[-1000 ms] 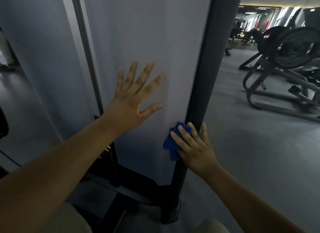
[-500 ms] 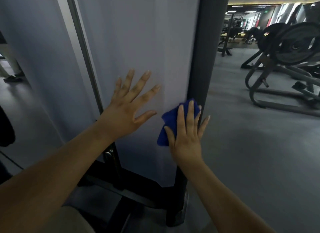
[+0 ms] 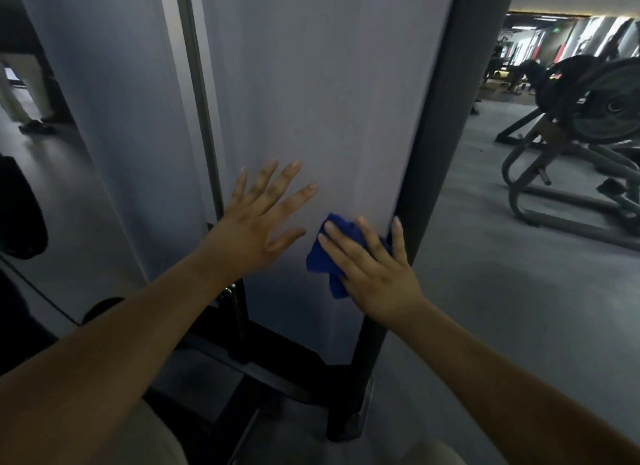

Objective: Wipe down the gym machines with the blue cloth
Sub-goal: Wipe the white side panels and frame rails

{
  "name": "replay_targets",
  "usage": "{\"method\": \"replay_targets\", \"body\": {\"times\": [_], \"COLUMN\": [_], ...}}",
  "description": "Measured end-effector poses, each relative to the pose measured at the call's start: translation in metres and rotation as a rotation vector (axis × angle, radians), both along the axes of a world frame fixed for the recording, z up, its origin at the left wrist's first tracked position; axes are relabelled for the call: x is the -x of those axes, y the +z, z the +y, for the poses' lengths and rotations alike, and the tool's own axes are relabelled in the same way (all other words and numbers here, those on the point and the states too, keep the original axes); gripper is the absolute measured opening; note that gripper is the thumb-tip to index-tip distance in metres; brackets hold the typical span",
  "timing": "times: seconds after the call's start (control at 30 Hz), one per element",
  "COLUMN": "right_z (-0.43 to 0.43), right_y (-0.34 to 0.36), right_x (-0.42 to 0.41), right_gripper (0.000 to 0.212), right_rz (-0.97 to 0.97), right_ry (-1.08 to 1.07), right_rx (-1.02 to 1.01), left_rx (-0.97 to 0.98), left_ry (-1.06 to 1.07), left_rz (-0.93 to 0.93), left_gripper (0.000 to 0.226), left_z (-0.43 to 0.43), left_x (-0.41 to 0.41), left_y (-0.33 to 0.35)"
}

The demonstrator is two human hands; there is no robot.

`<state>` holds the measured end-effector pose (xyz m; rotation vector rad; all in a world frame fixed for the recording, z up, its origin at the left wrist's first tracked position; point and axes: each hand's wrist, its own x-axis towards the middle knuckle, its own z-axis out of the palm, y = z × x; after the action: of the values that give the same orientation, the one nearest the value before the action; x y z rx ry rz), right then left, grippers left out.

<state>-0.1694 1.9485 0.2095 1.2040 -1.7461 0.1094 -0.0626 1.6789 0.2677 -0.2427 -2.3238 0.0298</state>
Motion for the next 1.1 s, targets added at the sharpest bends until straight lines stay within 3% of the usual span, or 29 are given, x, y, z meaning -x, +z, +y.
{"method": "replay_targets", "body": {"times": [0.1,0.27,0.37,0.5,0.6,0.73,0.87,0.93,1.03,1.1], "right_z": [0.008,-0.011,-0.018,-0.043,-0.071,-0.106,-0.151,-0.160,-0.160,-0.161], "right_y": [-0.008,0.010,-0.019,-0.005,-0.012,-0.048,-0.039,-0.048,-0.085,-0.096], "right_x": [0.000,-0.015,-0.025,-0.024,-0.030,-0.030,-0.018,-0.015,-0.021,-0.020], "right_gripper": [0.064,0.059,0.061,0.058,0.062,0.064,0.056,0.059,0.064,0.061], "right_rz": [0.131,0.027,0.073,0.068,0.121,0.126,0.114,0.102,0.113,0.150], "right_ry": [0.032,-0.054,-0.093,-0.117,-0.186,-0.135,-0.047,-0.026,-0.026,-0.010], "right_rx": [-0.233,-0.157,-0.296,-0.290,-0.240,-0.402,-0.176,-0.167,-0.480,-0.534], "left_rx": [-0.020,-0.080,-0.097,-0.001,0.039,0.043,0.064,0.076,0.024,0.011], "left_ry": [0.026,0.045,0.088,0.114,0.100,0.053,-0.013,-0.021,-0.027,-0.029], "left_rz": [-0.013,0.033,0.096,0.105,0.133,0.087,0.031,0.029,0.028,0.022], "left_gripper": [0.070,0.065,0.062,0.072,0.067,0.067,0.067,0.062,0.058,0.059], "left_z": [-0.006,-0.014,-0.028,-0.047,-0.058,-0.060,-0.067,-0.067,-0.065,-0.066], "left_x": [-0.003,-0.002,0.002,0.006,0.008,0.006,0.007,0.007,0.003,0.000], "left_y": [-0.009,-0.021,-0.028,-0.029,-0.021,-0.013,-0.008,-0.009,-0.018,-0.028]}}
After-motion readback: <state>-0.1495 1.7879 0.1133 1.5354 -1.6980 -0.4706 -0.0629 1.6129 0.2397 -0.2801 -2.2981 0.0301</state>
